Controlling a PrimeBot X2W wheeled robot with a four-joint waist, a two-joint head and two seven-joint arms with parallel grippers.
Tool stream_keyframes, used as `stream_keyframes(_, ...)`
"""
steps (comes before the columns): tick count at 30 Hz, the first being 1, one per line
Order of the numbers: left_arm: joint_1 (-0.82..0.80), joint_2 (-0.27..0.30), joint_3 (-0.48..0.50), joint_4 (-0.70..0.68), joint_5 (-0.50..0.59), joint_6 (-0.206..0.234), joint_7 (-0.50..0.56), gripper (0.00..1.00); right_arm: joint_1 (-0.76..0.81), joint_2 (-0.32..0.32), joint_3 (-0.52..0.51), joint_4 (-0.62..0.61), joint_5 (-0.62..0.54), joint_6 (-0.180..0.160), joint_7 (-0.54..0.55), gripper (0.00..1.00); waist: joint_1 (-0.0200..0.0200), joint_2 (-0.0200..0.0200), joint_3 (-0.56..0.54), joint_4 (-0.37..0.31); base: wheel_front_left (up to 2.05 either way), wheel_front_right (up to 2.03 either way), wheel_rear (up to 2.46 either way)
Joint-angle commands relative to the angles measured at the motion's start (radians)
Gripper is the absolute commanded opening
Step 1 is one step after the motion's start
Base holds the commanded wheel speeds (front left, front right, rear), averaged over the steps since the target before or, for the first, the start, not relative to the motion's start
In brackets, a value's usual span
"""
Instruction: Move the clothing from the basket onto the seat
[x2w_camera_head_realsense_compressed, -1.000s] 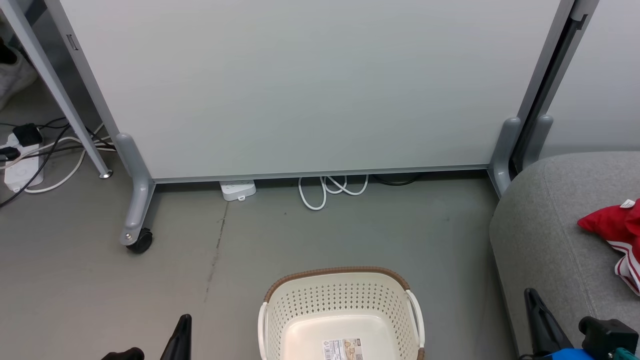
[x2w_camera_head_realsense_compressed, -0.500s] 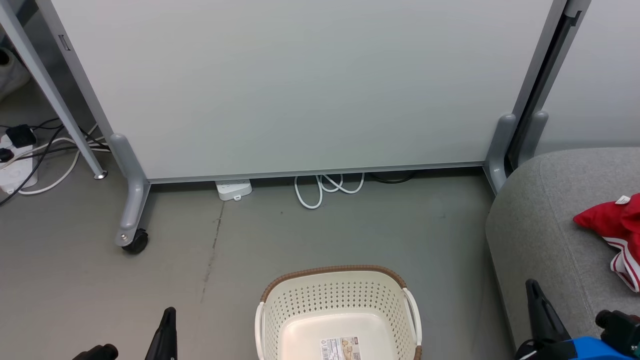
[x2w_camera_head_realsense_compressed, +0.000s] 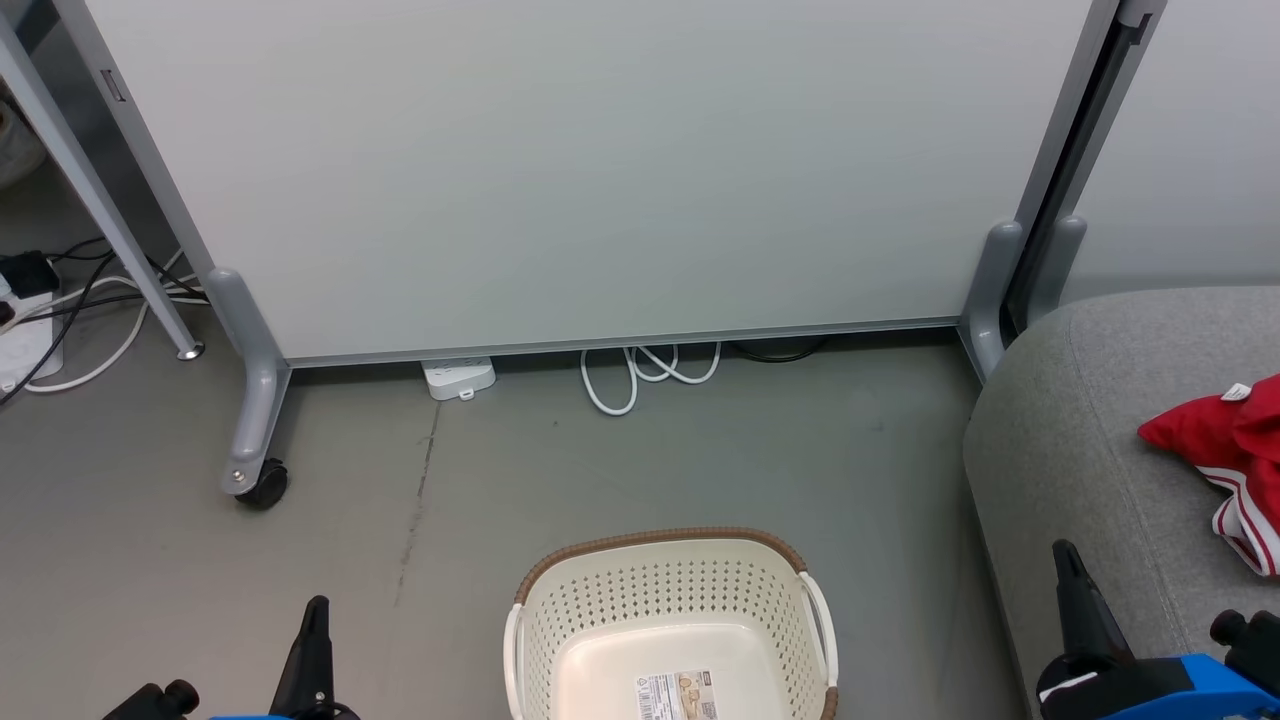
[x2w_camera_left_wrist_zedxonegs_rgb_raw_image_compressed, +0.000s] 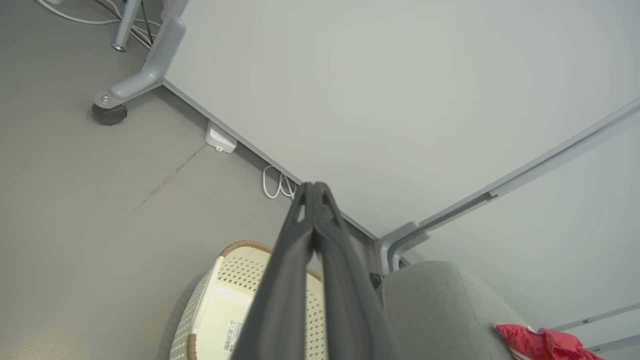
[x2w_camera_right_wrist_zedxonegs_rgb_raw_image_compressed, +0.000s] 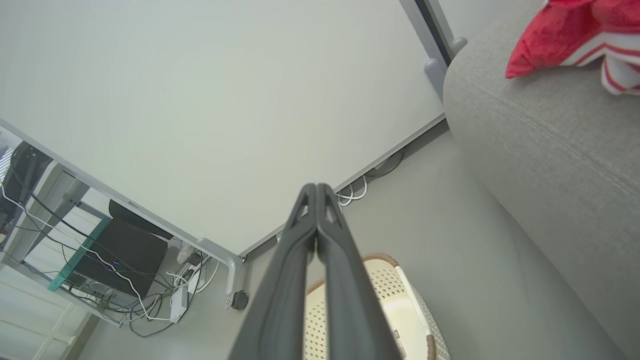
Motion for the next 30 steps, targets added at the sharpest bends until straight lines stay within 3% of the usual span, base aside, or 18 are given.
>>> stream_keyframes(1,-0.031,0.006,0.009,-0.017,-0.027,-0.003,0.006,0.00,-0.028,-0.004,0.000,-0.007,0.035,0.000,0.004,0.00,0.0000,0.0000,0.000,-0.001,0.00,0.00,0.00)
stream_keyframes(30,-0.057,0.002,0.062,-0.053,-0.345,-0.005,0.095,0.00,-0.084,-0.006,0.000,0.036,0.419,0.000,0.042,0.00,0.0000,0.0000,0.010,-0.025,0.00,0.00,0.00)
